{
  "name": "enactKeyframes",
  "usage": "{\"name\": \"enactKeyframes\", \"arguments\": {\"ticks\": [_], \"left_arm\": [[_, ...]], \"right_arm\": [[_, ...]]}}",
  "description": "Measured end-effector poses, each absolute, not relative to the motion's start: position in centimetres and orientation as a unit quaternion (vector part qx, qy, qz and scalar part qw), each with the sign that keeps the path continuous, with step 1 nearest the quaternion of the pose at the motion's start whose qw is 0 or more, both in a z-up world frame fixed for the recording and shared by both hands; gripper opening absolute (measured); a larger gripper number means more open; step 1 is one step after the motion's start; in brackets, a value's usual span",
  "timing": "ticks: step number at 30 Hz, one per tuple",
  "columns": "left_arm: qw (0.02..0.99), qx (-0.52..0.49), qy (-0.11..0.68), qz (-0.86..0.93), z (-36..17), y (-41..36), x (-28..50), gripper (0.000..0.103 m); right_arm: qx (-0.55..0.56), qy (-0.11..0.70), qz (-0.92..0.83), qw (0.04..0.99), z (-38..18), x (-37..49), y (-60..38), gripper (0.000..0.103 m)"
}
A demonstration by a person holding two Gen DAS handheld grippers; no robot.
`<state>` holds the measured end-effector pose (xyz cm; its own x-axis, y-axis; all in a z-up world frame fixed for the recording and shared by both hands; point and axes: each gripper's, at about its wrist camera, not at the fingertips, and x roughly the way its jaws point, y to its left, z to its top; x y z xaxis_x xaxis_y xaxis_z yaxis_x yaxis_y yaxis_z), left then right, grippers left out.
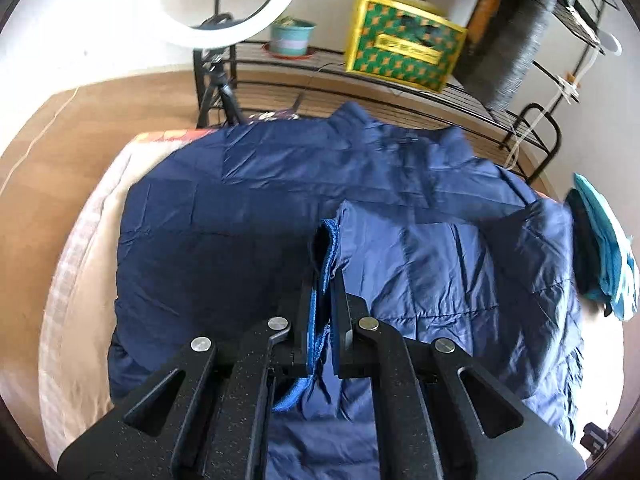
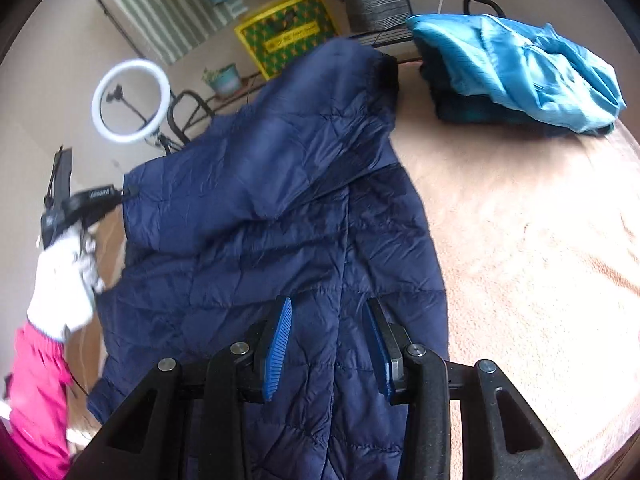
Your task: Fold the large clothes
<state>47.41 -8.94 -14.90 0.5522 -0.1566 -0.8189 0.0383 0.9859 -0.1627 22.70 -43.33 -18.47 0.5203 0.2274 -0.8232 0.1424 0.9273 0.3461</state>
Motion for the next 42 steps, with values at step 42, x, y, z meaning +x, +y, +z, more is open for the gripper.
{"name": "enactKeyframes", "arguments": {"ticks": [42], "left_arm": [[0.879,-0.123,0.459,-0.042,-9.8,11.7,24.1,0.042]], "right_arm": [[0.163,0.443,-0.006,0.881,-17.6,16.0,-45.8,0.050]]}}
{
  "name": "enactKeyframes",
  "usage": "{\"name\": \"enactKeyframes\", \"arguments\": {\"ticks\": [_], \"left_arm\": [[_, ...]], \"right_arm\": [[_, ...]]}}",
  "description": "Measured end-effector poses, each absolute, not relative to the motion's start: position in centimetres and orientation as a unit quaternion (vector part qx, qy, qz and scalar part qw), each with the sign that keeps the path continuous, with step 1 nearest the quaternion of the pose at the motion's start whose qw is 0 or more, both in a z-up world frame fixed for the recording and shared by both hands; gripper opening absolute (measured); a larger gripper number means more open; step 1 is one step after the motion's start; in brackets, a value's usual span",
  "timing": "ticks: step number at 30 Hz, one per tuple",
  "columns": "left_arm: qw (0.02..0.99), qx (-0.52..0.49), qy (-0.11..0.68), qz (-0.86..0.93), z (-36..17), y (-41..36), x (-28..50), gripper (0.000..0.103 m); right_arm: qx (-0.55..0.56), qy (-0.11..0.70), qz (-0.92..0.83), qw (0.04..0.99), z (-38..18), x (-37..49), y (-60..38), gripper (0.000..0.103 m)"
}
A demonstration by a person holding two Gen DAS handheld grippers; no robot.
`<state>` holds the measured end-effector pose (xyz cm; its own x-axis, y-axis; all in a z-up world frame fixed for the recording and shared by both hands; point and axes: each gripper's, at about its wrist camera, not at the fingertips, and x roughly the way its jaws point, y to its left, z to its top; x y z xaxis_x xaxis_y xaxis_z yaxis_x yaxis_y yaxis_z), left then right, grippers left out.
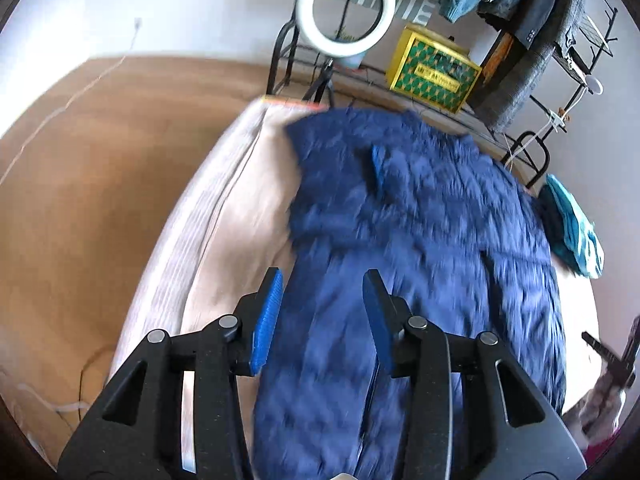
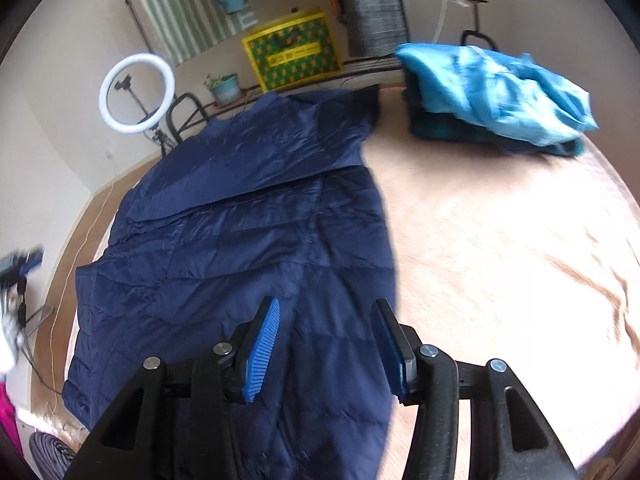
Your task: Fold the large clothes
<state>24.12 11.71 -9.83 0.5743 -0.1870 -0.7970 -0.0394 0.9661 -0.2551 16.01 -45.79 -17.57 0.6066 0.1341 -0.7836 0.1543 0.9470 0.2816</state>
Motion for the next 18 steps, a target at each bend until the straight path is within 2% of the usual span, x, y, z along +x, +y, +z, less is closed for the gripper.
{"name": "enactKeyframes", "arguments": {"ticks": [3,7,11,18], "left_arm": [[0.863,-0.135,0.484,-0.040,-12.0,13.3,20.5,0.043],[0.834,-0.176,0.521,-0.040,-15.9,15.1,16.7,0.044],[0.811,-0.225,0.537,-0.051,-18.4,15.9,14.0,0.044],[0.789,-0.279,0.544,-0.060,-20.5,17.2,11.7,0.044]], "right_arm": [[0.204,0.432,0.000,0.878,-17.0,13.1,-46.9,0.055],[0.217,0.436,0.004,0.874,-16.3,8.9,-47.5,0.057],[0.216,0.441,0.011,0.871,-15.6,6.4,-47.1,0.070],[0.227,0.482,0.044,0.845,-17.9,4.3,-45.0,0.070]]}}
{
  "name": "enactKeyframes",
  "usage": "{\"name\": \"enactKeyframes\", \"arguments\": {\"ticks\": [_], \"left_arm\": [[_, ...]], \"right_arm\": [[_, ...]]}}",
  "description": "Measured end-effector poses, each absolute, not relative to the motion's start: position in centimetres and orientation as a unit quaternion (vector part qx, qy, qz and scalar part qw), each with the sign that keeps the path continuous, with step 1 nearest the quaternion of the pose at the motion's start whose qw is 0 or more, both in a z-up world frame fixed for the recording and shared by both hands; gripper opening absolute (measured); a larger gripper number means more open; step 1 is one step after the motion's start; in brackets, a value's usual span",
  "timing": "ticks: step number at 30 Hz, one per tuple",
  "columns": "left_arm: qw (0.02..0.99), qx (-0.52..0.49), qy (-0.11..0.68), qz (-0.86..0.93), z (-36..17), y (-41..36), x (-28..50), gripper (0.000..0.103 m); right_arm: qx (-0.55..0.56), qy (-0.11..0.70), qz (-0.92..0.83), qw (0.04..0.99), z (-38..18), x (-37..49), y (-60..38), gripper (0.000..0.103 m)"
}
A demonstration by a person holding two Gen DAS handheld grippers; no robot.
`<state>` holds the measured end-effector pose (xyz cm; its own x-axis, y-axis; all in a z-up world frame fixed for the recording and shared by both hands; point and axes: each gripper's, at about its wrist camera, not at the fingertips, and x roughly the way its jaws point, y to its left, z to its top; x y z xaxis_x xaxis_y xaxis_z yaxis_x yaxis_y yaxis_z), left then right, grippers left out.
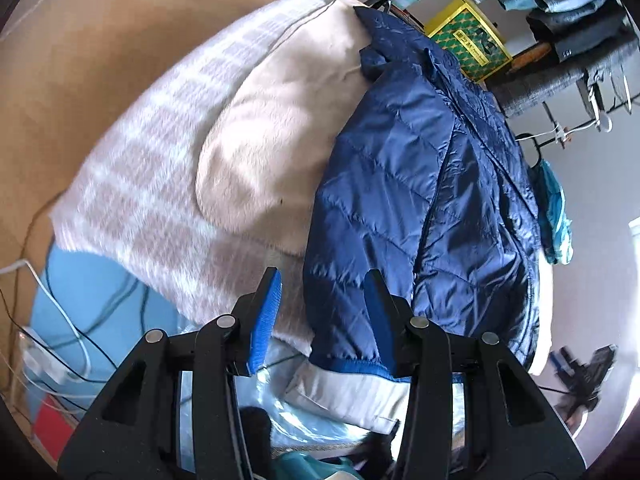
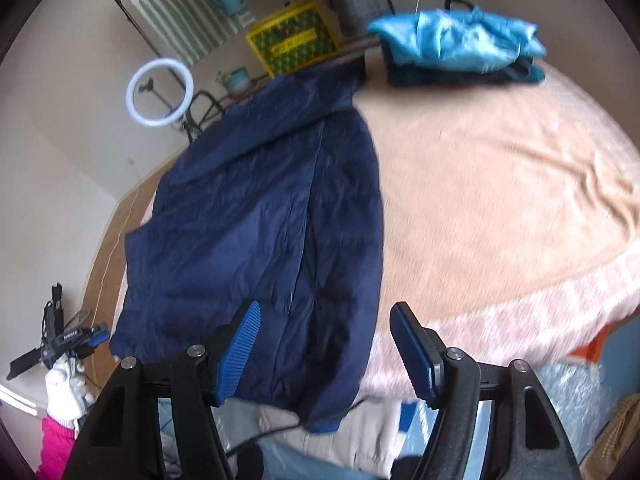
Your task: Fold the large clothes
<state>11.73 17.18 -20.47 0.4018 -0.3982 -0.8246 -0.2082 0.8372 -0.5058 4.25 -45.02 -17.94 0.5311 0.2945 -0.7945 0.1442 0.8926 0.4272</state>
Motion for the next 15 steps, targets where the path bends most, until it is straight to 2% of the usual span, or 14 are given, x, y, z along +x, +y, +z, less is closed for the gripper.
{"name": "enactKeyframes", "arguments": {"ticks": [4,13,15], "left_arm": [[0.782,-0.281,0.551,-0.073,-21.1,16.9,11.1,0.044],[0.768,-0.283,0.565,-0.105,-22.4,14.8,10.7,0.042],[0.767,-0.284,0.566,-0.106,-22.5,14.5,10.7,0.022]], "right_arm": [[0.263,0.512,0.064,0.815,-20.5,3.2,-44.2,0.070],[0.251,0.546,0.070,0.797,-23.6,2.6,-42.2,0.068],[0.245,0.553,0.074,0.793,-24.1,2.8,-41.8,0.064]]}}
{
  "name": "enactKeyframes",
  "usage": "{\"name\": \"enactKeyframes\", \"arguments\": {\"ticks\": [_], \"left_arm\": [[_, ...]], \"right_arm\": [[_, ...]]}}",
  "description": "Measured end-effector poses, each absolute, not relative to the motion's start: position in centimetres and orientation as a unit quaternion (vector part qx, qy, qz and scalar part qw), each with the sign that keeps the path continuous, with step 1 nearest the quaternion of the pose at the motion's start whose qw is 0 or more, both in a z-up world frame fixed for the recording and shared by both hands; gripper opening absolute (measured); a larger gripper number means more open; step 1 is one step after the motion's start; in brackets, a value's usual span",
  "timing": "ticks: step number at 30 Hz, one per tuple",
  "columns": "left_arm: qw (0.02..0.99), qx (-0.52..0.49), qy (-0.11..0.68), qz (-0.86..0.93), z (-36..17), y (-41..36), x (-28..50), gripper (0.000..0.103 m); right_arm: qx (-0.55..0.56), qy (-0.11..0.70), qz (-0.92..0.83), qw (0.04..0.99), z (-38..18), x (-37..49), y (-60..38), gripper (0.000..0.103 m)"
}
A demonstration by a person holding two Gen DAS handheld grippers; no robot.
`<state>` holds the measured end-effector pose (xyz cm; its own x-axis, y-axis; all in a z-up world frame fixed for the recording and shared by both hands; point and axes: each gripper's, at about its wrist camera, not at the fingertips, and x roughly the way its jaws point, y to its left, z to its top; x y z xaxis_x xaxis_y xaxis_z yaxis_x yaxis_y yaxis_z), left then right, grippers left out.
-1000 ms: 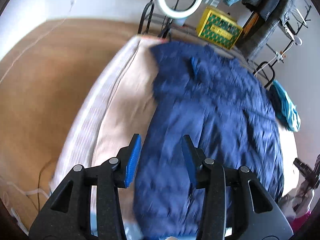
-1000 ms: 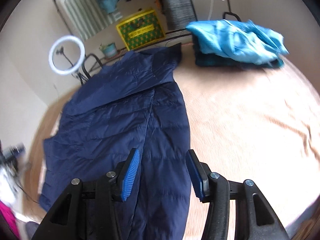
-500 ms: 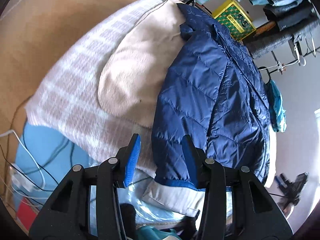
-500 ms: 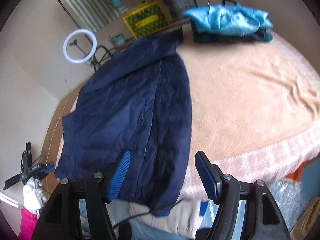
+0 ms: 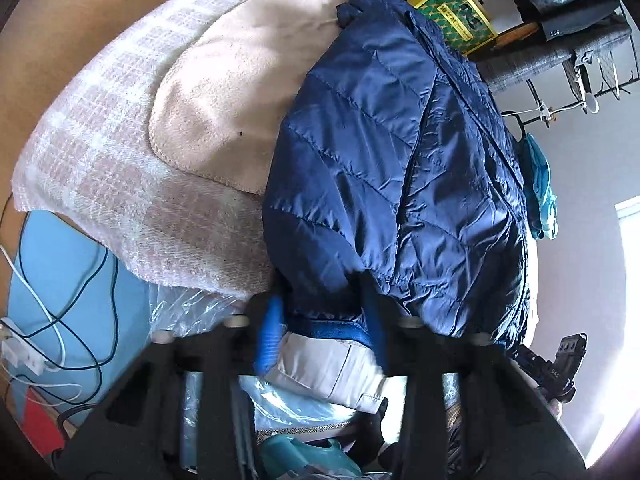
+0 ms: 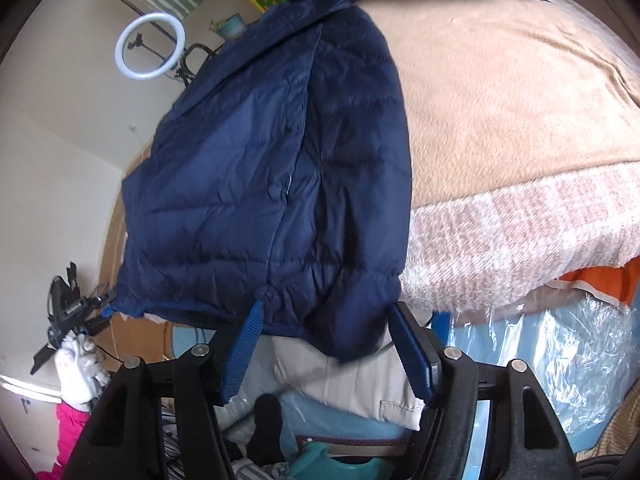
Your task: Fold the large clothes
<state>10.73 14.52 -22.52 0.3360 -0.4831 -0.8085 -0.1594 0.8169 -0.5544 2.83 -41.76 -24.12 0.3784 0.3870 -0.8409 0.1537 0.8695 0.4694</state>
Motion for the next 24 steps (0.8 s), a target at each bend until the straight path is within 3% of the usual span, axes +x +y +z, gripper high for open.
{"name": "enactKeyframes", "arguments": {"ticks": [3,5,8,13,16,20,24], "left_arm": [[0.772,-0.282,0.559,-0.109,-22.1,14.4,10.6,0.010],[0.780,-0.281,0.548,-0.109,-21.4,14.5,10.4,0.007],[0.787,-0.293,0.531,-0.113,-20.1,14.8,9.8,0.005],[0.796,-0.324,0.495,-0.131,-17.3,15.8,7.0,0.005],[0.787,-0.314,0.518,-0.120,-18.6,15.5,6.5,0.005],[0.781,-0.288,0.544,-0.111,-19.5,14.0,6.9,0.004],[0.783,-0.258,0.554,-0.118,-19.3,13.1,5.9,0.004]], "right_arm": [[0.253,0.562,0.091,0.782,-25.0,3.1,-41.3,0.051],[0.251,0.564,0.091,0.782,-25.1,3.3,-41.3,0.027],[0.269,0.553,0.109,0.781,-24.5,3.2,-42.0,0.005],[0.278,0.503,0.117,0.810,-20.2,1.8,-44.3,0.002],[0.288,0.474,0.110,0.825,-18.7,0.9,-45.8,0.002],[0.291,0.515,0.084,0.802,-21.4,1.5,-45.7,0.002],[0.264,0.506,0.088,0.817,-20.0,1.2,-44.9,0.001]]}}
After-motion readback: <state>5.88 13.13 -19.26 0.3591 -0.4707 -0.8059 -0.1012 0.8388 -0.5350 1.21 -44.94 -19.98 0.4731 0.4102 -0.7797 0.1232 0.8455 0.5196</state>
